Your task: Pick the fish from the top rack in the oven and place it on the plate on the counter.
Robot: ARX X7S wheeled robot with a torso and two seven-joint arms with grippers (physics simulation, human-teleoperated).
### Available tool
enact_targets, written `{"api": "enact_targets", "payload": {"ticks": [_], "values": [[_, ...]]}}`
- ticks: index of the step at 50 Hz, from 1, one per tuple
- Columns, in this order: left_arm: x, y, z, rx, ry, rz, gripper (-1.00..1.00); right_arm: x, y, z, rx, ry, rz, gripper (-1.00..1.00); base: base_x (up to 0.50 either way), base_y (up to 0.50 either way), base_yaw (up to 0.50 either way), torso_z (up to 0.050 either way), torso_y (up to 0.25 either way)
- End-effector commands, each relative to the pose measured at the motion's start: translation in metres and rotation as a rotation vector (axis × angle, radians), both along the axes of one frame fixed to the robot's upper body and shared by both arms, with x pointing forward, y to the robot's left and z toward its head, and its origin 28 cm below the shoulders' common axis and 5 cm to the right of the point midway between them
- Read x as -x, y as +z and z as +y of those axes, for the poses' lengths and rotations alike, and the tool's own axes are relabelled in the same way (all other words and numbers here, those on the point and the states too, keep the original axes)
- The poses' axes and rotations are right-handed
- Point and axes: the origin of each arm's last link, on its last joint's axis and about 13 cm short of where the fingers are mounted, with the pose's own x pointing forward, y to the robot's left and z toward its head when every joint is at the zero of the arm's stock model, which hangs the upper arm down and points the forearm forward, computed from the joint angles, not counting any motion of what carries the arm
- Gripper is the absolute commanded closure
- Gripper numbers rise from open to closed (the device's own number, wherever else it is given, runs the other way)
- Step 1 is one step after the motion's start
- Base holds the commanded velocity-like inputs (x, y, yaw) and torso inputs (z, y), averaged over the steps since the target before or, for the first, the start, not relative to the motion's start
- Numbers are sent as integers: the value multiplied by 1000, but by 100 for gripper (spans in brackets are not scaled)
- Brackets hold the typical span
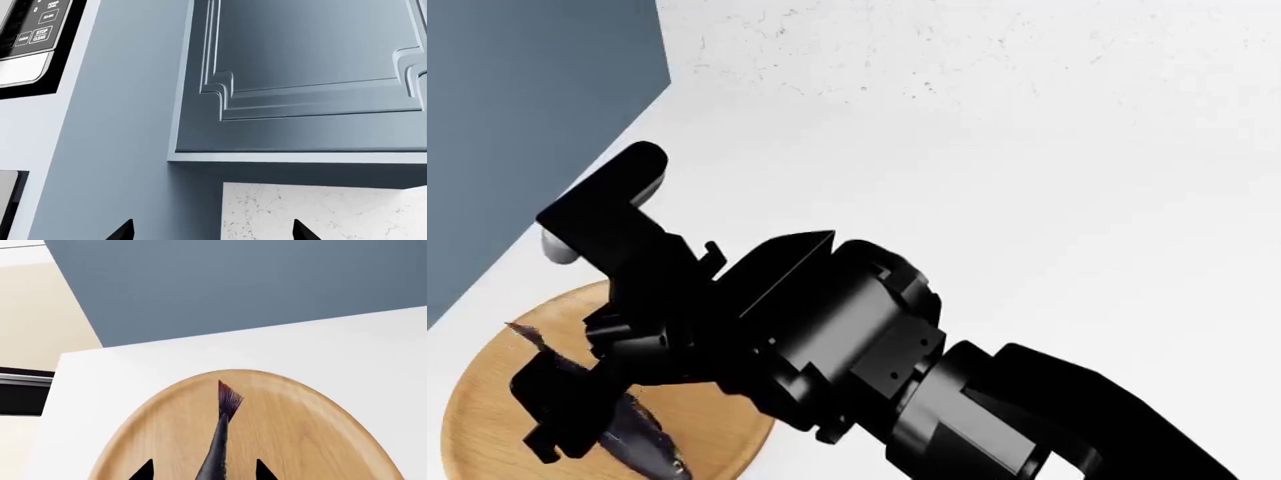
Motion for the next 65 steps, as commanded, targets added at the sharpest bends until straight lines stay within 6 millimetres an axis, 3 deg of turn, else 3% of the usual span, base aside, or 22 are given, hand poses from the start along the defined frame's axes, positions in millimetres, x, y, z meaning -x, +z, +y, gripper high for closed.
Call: {"api": "enact_targets", "payload": {"ticks": [1,39,50,52,57,65], "values": [[0,0,0,1,-1,0,-100,-2,3,0,2,-12,-13,-100,0,0,0,0,0],[0,1,0,-9,0,-2,-100,-3,13,-5,-22,-15,-19,-100,0,0,0,0,0],[1,3,-2,-23,4,8,-100,4,92,-21,-192,-31,-195,-100,0,0,0,0,0],[1,4,-2,-28,4,8,-100,12,118,-28,-246,-39,-267,-100,0,0,0,0,0],[1,4,-2,-34,6,14,-100,25,157,-45,-329,-86,-405,-100,0,0,0,0,0],[-3,3,-4,-39,-7,22,-100,67,196,-78,-422,-254,-671,-100,0,0,0,0,0]]}}
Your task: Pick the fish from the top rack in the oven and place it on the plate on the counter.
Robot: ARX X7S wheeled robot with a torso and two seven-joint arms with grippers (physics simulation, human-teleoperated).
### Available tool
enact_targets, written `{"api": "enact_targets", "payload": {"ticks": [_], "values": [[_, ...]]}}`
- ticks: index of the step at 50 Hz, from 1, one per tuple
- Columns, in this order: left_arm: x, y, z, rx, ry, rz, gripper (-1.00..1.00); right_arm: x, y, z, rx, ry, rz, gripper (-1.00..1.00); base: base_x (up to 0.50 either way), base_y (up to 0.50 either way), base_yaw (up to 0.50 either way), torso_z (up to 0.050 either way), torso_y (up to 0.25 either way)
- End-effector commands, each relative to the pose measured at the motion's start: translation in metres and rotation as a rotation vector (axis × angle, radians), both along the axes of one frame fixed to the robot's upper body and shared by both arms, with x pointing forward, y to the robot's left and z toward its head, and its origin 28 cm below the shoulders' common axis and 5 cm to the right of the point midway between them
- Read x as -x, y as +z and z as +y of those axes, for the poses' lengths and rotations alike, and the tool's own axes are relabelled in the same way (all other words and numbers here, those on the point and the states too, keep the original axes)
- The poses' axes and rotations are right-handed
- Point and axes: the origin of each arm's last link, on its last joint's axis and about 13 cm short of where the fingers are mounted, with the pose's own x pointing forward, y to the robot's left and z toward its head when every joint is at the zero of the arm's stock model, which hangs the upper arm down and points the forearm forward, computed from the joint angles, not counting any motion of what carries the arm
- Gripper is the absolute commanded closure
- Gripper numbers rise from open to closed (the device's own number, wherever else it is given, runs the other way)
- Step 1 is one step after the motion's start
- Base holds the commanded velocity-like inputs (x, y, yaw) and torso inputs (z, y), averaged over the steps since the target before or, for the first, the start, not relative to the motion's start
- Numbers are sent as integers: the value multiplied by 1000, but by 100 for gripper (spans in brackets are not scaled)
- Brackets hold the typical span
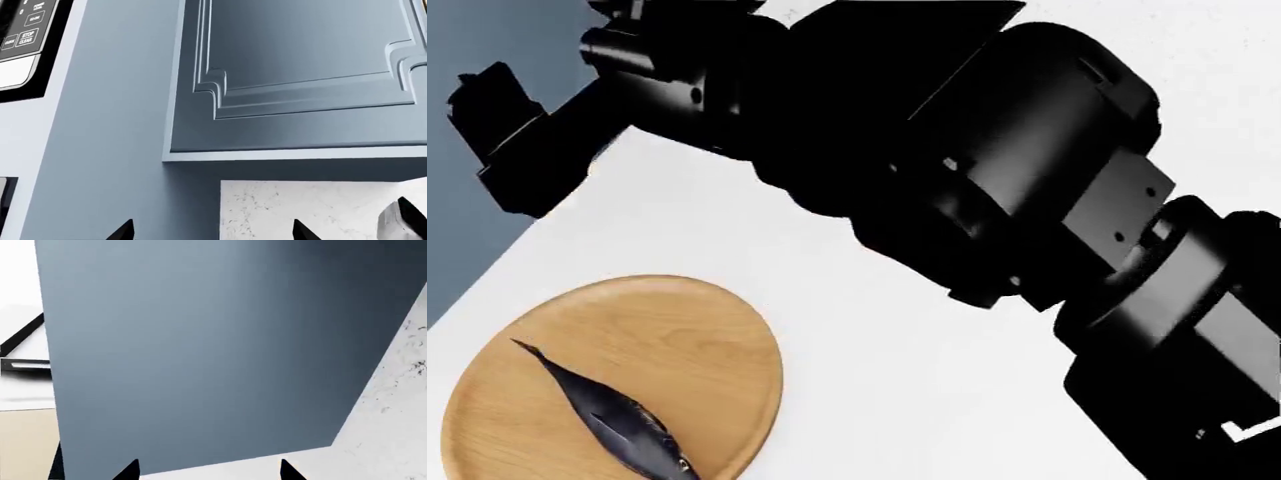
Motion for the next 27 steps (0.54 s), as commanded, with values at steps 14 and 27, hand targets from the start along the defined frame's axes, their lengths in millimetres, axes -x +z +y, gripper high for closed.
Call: {"api": "enact_targets", "payload": {"ticks": [14,27], "values": [[-8,-6,1,-8,-18,21,-100,120,32,-74,-242,-408,-430,-100,0,0,0,0,0],[-19,-18,-1,-5,-28,49,-100,146,-62,-91,-332,-542,-332,-100,0,0,0,0,0]]}}
